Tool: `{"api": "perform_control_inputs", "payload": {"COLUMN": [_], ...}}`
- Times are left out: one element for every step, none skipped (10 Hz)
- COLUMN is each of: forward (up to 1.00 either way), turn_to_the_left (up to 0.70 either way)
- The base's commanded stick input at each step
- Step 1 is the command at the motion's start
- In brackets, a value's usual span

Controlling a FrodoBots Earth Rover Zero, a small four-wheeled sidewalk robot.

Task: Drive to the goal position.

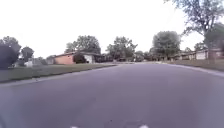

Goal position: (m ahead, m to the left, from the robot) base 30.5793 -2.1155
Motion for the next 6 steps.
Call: {"api": "perform_control_inputs", "payload": {"forward": [1.00, 1.00, 1.00, 1.00, 1.00, 1.00], "turn_to_the_left": [0.00, 0.00, 0.00, 0.00, 0.00, 0.00]}}
